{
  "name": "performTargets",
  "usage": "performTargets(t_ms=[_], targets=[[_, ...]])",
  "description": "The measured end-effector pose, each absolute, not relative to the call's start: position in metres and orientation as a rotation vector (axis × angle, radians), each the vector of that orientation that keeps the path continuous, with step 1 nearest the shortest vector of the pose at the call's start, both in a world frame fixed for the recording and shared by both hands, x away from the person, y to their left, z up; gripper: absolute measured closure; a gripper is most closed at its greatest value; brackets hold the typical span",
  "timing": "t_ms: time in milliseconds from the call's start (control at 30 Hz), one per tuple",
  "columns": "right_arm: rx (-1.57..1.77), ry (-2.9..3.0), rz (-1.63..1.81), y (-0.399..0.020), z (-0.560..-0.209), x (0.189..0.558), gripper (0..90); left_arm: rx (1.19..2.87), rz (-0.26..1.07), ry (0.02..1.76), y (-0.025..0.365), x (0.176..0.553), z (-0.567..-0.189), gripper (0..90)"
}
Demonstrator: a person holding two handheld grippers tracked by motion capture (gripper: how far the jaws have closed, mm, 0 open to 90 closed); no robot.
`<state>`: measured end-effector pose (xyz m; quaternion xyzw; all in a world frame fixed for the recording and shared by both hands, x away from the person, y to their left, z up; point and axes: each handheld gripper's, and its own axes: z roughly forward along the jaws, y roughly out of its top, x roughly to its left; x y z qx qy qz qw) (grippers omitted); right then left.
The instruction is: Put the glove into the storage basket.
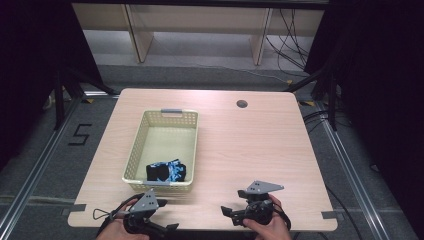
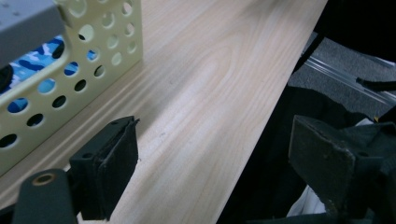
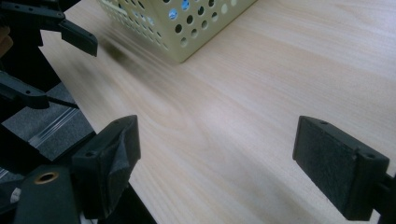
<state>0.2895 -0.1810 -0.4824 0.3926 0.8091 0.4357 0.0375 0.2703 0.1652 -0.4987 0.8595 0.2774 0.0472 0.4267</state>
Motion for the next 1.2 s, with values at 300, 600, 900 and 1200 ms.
performTargets(t_ms=[300, 600, 900, 1200], targets=[[1.194, 2.484, 1.289, -0.185, -0.488, 0.278, 16.2, 2.169, 0.128, 0.699, 0.165, 0.267, -0.503, 15.6], [1.181, 2.495, 1.235, -0.188, -0.491, 0.268, 16.2, 2.191, 0.149, 0.674, 0.164, 0.265, -0.504, 15.6], [1.152, 2.513, 1.198, -0.186, -0.492, 0.267, 16.3, 2.164, 0.145, 0.676, 0.161, 0.264, -0.504, 15.7], [1.149, 2.504, 1.202, -0.187, -0.493, 0.268, 16.5, 2.188, 0.164, 0.676, 0.163, 0.265, -0.504, 15.6]])
